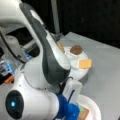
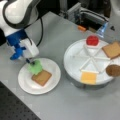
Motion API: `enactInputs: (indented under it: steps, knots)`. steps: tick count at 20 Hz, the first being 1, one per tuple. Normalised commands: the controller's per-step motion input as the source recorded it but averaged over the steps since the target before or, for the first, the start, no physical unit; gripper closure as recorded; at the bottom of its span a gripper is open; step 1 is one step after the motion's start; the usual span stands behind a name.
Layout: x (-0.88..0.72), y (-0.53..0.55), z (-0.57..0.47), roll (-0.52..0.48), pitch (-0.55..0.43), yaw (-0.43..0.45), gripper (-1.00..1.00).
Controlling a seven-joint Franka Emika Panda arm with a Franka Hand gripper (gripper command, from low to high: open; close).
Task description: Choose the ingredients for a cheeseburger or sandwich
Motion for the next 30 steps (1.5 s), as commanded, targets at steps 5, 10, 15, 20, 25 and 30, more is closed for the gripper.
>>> enactInputs:
  steps: [5, 10, 15, 20, 25, 30]
  knots:
    - [0.17, -0.07, -0.04, -0.037, 0.011, 0.222, 1.0]
    - [0.2, -0.09, -0.17, -0.102, -0.005, 0.208, 1.0]
    - [0.22, -0.14, -0.21, -0.141, -0.038, 0.267, 1.0]
    - [0.21, -0.12, -0.06, -0.109, 0.012, 0.257, 1.0]
    - [0.18, -0.03, 0.04, -0.062, 0.032, 0.209, 1.0]
    - [0.12, 0.02, 0.05, -0.028, 0.017, 0.192, 1.0]
